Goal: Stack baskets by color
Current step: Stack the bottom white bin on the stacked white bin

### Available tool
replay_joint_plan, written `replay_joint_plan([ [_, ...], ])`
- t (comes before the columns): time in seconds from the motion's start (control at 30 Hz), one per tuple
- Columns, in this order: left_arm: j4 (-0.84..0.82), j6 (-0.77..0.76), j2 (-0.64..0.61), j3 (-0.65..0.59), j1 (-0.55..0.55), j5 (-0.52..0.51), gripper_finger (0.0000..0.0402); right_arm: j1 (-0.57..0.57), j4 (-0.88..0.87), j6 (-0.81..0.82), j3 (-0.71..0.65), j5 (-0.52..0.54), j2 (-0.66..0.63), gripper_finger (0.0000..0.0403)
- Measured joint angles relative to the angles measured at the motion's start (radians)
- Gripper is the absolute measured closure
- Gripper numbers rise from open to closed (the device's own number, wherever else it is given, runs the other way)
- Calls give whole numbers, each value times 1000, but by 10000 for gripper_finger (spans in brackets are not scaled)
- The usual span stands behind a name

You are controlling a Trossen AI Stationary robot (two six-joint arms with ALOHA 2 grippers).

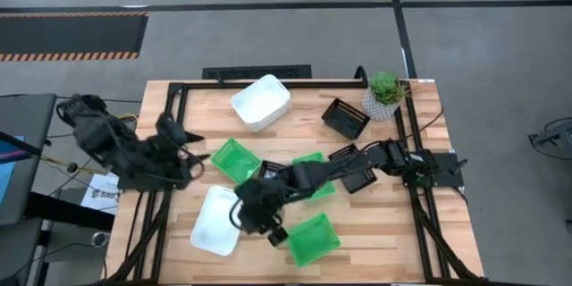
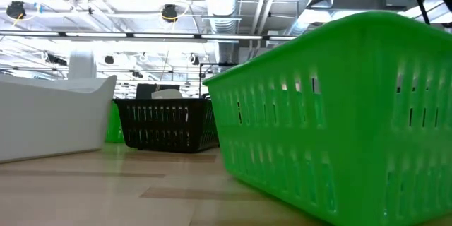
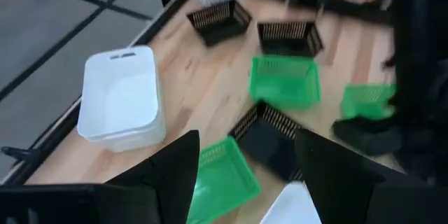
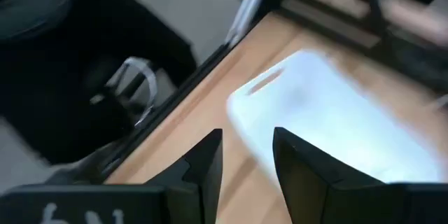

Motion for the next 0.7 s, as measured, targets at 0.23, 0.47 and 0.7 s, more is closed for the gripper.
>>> replay_joint_plan([
  [0.23, -1, -54, -72, 0, -11, -77, 178, -8, 159, -86, 0, 1, 0, 251],
  [0.47, -1, -87, -73, 0, -11, -81, 178, 5, 172, -168, 2, 54, 31, 217],
  [0.7, -1, -88, -66, -1, -11, -129, 178, -8, 229, -245, 0, 46, 155, 178],
])
